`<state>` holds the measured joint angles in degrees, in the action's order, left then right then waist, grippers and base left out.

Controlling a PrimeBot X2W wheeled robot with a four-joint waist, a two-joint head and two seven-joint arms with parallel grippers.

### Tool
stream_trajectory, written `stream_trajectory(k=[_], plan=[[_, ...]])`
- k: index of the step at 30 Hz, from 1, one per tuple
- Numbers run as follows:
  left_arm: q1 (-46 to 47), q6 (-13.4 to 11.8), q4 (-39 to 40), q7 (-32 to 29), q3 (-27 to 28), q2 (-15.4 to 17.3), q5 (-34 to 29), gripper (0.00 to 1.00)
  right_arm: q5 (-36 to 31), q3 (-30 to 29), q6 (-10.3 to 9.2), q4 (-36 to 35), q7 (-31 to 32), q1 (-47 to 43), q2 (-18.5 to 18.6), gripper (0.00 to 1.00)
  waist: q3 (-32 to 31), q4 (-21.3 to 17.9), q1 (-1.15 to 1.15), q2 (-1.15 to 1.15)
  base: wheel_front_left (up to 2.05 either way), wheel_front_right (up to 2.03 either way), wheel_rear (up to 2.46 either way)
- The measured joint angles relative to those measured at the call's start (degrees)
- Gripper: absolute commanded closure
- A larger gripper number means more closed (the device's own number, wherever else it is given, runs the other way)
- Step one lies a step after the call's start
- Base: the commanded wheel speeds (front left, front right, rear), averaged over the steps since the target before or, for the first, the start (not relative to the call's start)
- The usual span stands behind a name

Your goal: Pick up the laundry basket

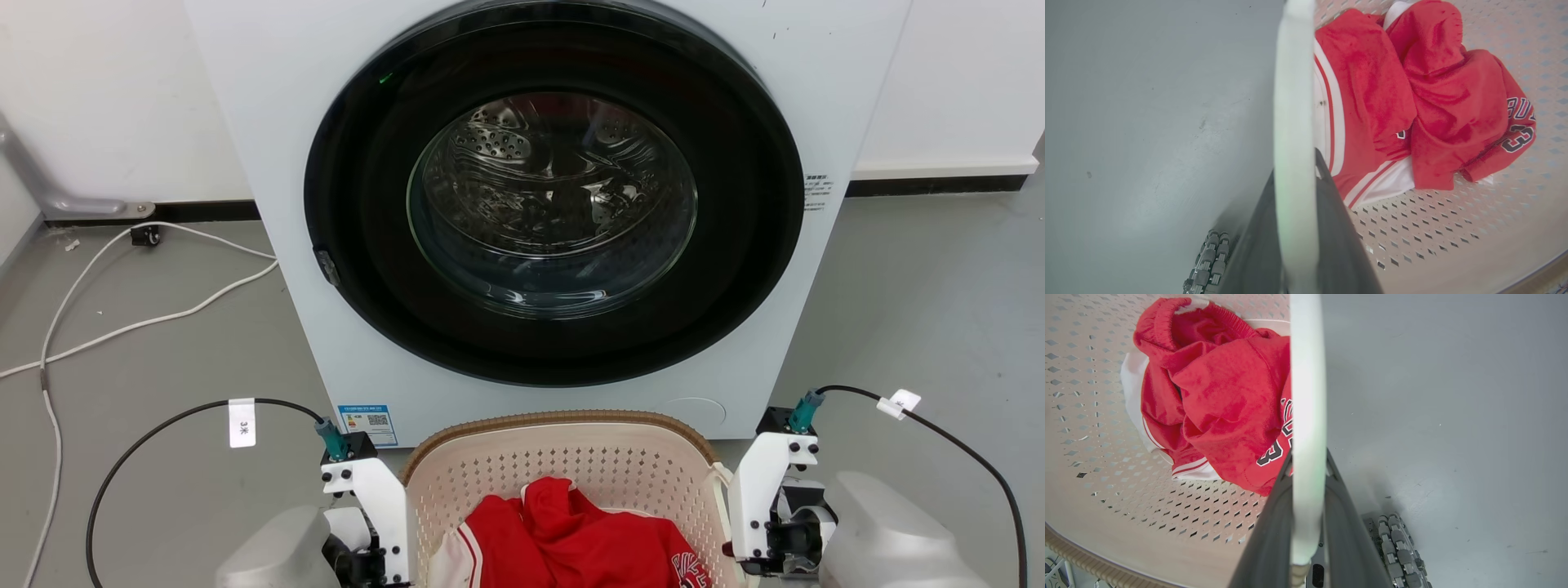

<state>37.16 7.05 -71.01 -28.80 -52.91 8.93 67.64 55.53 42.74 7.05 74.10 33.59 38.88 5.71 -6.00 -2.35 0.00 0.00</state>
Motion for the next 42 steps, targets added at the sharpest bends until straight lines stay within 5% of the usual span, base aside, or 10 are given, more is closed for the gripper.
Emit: stream_trajectory(k=[42], plan=[[0.0,0.0,-0.4,0.3,-2.1,0.1,2.3,1.00,1.5,-0.3,0.00,0.1,0.6,-0.4,0.1,1.00,0.1,-0.1,0.00,0.00,0.00,0.00,0.00]])
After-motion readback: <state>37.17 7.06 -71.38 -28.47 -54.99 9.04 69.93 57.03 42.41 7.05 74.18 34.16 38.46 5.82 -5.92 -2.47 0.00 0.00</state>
